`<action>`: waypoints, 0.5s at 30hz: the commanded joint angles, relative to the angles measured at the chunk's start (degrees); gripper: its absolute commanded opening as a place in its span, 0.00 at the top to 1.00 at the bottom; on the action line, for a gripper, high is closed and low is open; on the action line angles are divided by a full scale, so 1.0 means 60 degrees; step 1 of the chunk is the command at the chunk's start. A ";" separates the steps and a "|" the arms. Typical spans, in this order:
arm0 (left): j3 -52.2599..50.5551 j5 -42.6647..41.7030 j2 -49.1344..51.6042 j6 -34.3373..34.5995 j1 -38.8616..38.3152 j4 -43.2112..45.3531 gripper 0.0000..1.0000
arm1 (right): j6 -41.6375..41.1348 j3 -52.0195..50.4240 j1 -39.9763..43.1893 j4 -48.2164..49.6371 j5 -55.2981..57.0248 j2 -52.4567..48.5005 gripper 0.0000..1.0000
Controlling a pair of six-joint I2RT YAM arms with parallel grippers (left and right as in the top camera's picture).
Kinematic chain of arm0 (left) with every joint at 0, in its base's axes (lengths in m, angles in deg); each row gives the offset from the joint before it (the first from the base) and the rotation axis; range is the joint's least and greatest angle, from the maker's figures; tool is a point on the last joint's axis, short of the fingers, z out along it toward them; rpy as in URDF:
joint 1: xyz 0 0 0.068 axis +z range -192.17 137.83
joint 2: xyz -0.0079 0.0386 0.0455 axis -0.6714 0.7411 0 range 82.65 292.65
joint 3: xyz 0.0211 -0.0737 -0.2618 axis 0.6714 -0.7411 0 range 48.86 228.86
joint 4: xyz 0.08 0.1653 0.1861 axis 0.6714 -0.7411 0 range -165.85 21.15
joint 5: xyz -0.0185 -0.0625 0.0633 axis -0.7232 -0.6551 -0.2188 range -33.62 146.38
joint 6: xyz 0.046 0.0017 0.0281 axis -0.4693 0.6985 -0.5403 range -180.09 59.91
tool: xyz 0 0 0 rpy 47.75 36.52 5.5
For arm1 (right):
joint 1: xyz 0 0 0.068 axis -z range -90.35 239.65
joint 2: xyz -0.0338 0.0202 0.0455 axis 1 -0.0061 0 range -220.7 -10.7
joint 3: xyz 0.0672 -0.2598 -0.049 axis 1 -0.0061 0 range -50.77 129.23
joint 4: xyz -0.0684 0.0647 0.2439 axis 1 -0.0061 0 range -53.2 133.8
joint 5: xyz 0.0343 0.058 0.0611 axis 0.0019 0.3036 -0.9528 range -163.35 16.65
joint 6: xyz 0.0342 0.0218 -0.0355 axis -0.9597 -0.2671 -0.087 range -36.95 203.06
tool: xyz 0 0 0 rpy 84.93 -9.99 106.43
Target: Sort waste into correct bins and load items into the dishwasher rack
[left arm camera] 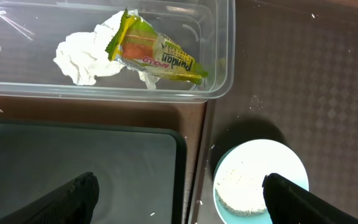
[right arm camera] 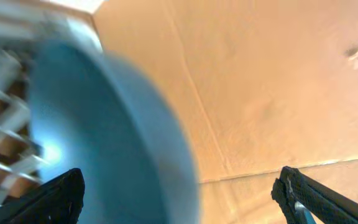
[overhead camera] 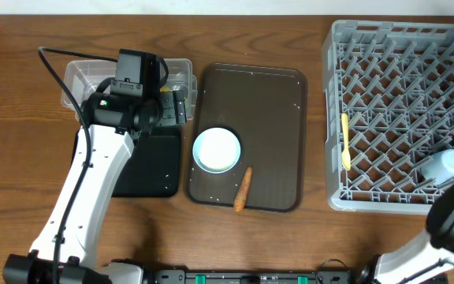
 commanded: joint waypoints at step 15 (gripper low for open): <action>0.0087 0.0113 0.0073 -0.0018 -0.0004 -0.0025 0.14 | -0.3668 0.0007 -0.1759 -0.5370 -0.8131 0.1617 0.13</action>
